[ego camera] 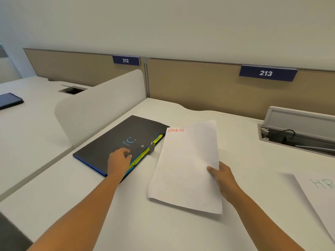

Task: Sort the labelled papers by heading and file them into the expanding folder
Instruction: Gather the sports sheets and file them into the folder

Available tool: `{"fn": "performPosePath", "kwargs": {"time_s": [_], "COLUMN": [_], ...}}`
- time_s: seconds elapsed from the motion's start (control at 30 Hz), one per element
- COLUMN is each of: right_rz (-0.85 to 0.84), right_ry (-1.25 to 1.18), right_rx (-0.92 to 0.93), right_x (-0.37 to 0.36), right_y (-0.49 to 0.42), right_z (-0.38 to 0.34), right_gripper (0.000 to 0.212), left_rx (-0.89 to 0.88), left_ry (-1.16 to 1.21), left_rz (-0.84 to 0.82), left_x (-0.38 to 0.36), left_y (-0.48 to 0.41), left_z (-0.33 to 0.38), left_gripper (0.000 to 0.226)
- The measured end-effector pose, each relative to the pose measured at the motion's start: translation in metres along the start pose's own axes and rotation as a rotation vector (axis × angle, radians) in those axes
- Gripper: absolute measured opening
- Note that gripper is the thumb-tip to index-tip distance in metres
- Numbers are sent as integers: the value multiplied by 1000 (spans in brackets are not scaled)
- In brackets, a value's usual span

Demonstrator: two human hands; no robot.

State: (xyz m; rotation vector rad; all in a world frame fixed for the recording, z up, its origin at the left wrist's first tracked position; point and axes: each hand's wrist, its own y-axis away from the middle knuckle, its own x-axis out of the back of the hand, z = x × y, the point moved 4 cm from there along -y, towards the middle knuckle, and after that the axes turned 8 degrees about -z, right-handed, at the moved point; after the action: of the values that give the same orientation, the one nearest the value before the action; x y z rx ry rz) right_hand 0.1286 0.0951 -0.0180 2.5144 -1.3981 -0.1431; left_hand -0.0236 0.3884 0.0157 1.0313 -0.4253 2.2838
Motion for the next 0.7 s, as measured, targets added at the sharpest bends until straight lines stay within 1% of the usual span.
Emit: {"fn": "performPosePath", "kwargs": {"time_s": [0.13,0.27,0.33,0.4,0.47,0.57,0.7], "right_rz": [5,11,5,7,12,17,14], "right_ry": [14,19,8,5,-1,-1,-7], "right_rx": [-1,2,8,6,-3,-11,-16], "right_x": [-4,-4,-5,-5,-6,-9,-12], "right_y": [-7,-12,-13,-14,-17,-17,-17], "right_z": [3,3,2,2,5,8,10], "right_gripper": [25,26,24,24,28,28,30], "left_rx": [20,-43,-61,-66,-48,-57,-91], "left_ry": [-153,-241,-414,-578,-597,-617,-712], "left_rz": [-106,-261,-393,-476,-499,-502,-429], "left_x": [-2,-3,-5,-6,-6,-6,-9], "left_y": [-16,-24,-27,-28,-28,-24,-15], "left_z": [-11,-13,-17,-23,-27,-29,-30], "left_gripper": [34,45,61,73,76,73,66]}}
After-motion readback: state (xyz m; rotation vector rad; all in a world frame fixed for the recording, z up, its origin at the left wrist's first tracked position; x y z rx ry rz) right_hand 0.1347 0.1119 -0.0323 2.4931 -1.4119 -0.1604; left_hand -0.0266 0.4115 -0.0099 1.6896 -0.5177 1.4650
